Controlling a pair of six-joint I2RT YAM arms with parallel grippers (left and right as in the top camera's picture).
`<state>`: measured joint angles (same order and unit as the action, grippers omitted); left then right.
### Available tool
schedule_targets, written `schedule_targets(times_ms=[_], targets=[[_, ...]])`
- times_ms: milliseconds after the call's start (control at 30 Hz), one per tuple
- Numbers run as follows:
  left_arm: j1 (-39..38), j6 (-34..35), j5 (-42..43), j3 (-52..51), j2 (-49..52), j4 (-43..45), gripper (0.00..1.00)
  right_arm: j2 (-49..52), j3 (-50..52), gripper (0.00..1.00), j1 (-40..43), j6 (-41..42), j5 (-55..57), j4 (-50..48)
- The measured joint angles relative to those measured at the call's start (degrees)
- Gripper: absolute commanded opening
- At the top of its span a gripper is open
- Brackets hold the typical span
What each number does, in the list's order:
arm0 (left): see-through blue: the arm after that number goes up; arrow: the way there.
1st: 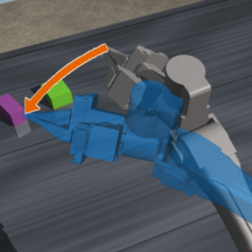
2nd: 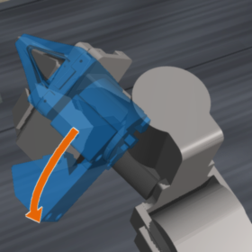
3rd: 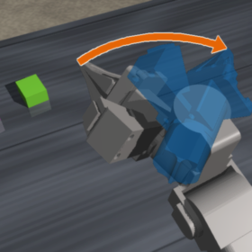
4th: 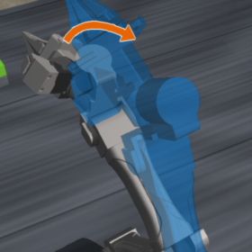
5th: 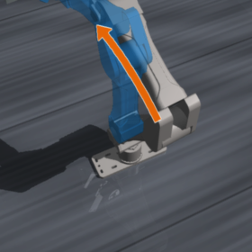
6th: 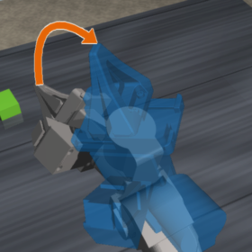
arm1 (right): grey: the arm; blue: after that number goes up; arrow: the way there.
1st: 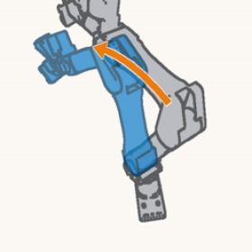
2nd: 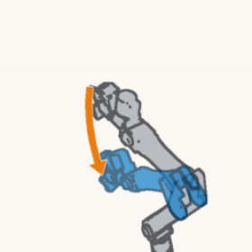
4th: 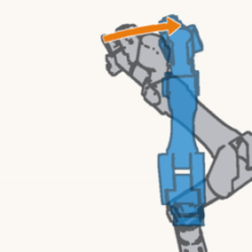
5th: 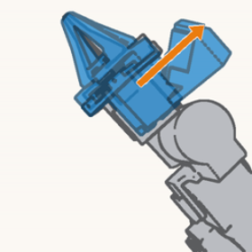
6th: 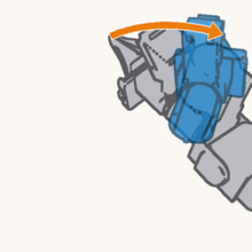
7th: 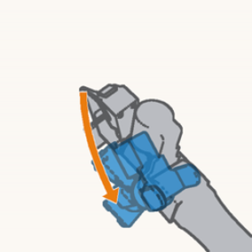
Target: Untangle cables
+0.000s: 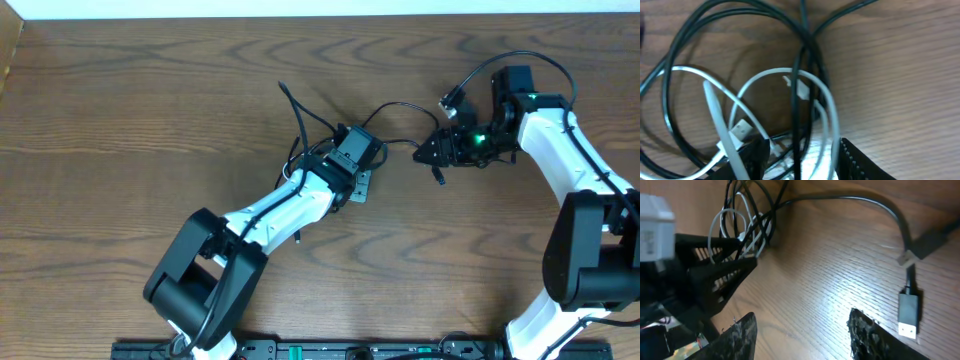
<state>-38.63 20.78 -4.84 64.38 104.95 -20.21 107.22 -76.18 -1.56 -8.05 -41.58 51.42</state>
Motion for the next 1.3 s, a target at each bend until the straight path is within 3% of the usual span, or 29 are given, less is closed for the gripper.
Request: schedule_targets(times_ms=[67,200,500,867,1000,1167,1300], targets=[[0.0,-0.1,-1.4,0.0,0.1,0.0,0.25,0.0,0.0,0.56,-0.3,0.0,0.0,-0.1],[0.0,0.1,-3.1,0.0,0.1,0.1,0.23,0.0,0.0,0.57,-0.6,-0.1,-0.1,-0.3],[0.0,0.0,-4.0,0.0,0.1,0.1,0.37,0.0,0.0,0.61,-1.8,-0.2,-0.1,-0.7],[0.0,0.4,-4.1,0.0,-2.0,0.1,0.36,0.0,0.0,0.66,-3.6,-0.2,0.0,-1.3],[0.0,0.5,-4.1,0.0,-2.0,0.1,0.20,0.0,0.0,0.68,-3.5,-0.2,0.0,-1.4],[0.0,0.6,-4.1,0.0,-2.0,0.1,0.08,0.0,0.0,0.69,-3.5,-0.2,0.0,-1.4],[0.0,0.8,-4.1,0.0,-2.0,0.1,0.08,0.0,0.0,0.77,-3.6,-0.2,0.0,-1.6]])
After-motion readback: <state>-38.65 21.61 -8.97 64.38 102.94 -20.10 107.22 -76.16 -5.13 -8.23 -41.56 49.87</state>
